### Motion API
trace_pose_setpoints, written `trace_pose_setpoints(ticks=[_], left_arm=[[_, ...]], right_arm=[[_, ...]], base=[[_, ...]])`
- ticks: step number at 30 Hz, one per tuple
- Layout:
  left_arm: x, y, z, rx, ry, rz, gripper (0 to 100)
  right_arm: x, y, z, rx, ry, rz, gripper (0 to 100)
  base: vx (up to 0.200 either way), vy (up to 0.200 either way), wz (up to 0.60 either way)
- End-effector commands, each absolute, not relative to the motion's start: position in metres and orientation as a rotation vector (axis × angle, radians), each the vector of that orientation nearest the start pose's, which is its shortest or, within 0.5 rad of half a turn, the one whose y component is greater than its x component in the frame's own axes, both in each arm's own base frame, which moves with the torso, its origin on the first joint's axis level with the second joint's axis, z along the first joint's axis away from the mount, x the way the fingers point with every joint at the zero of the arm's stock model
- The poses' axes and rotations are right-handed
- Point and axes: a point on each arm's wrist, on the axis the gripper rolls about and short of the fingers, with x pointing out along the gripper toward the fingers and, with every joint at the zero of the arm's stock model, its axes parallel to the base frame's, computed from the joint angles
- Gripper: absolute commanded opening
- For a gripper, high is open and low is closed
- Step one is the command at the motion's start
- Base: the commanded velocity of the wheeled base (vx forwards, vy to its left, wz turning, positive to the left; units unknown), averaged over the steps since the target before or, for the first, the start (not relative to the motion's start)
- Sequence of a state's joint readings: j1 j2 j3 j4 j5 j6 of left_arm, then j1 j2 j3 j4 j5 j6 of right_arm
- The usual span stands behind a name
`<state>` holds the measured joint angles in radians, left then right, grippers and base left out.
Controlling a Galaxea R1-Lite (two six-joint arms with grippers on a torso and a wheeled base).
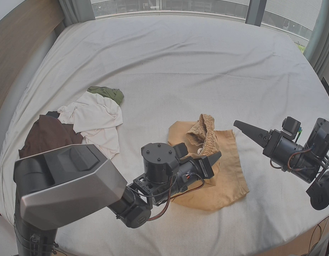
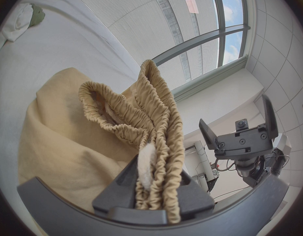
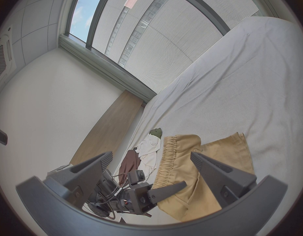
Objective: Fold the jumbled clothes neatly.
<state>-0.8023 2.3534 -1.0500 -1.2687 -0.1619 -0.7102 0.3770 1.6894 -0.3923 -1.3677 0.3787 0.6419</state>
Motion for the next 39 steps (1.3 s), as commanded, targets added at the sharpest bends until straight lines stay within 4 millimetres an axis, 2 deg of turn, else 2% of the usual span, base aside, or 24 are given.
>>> trace_pose_setpoints(ticks=[1, 12, 15, 19, 21, 23, 25, 30, 34, 35, 37, 39], left_arm=[[0.300, -0.317, 0.047, -0.634, 0.397, -0.901, 100], [0.293, -0.321, 0.051, -0.638, 0.382, -0.885, 100], [0.292, -0.313, 0.064, -0.646, 0.358, -0.861, 100], [0.289, -0.288, 0.089, -0.659, 0.323, -0.833, 100], [0.288, -0.281, 0.094, -0.661, 0.316, -0.826, 100], [0.287, -0.253, 0.113, -0.664, 0.286, -0.783, 100], [0.285, -0.237, 0.118, -0.655, 0.274, -0.756, 100], [0.271, -0.200, 0.119, -0.587, 0.279, -0.694, 100], [0.263, -0.177, 0.119, -0.520, 0.268, -0.651, 100], [0.262, -0.176, 0.119, -0.517, 0.268, -0.649, 100], [0.258, -0.152, 0.114, -0.428, 0.261, -0.597, 100], [0.256, -0.139, 0.114, -0.368, 0.244, -0.606, 100]], right_arm=[[0.235, 0.102, 0.158, 0.610, 0.167, 0.752, 100], [0.234, 0.102, 0.156, 0.610, 0.178, 0.753, 100], [0.234, 0.103, 0.155, 0.609, 0.185, 0.755, 100], [0.232, 0.105, 0.152, 0.609, 0.199, 0.760, 100], [0.232, 0.105, 0.152, 0.609, 0.200, 0.760, 100], [0.230, 0.106, 0.150, 0.608, 0.213, 0.764, 100], [0.227, 0.110, 0.149, 0.607, 0.224, 0.777, 100], [0.221, 0.114, 0.143, 0.603, 0.260, 0.794, 100], [0.218, 0.115, 0.136, 0.598, 0.293, 0.791, 100], [0.218, 0.115, 0.136, 0.598, 0.294, 0.791, 100], [0.217, 0.114, 0.132, 0.594, 0.320, 0.782, 100], [0.216, 0.114, 0.131, 0.592, 0.332, 0.778, 100]], base=[[0.000, 0.000, 0.00], [0.000, 0.000, 0.00], [0.000, 0.000, 0.00], [0.000, 0.000, 0.00], [0.000, 0.000, 0.00], [0.000, 0.000, 0.00], [0.000, 0.000, 0.00], [0.000, 0.000, 0.00], [0.000, 0.000, 0.00], [0.000, 0.000, 0.00], [0.000, 0.000, 0.00], [0.000, 0.000, 0.00]])
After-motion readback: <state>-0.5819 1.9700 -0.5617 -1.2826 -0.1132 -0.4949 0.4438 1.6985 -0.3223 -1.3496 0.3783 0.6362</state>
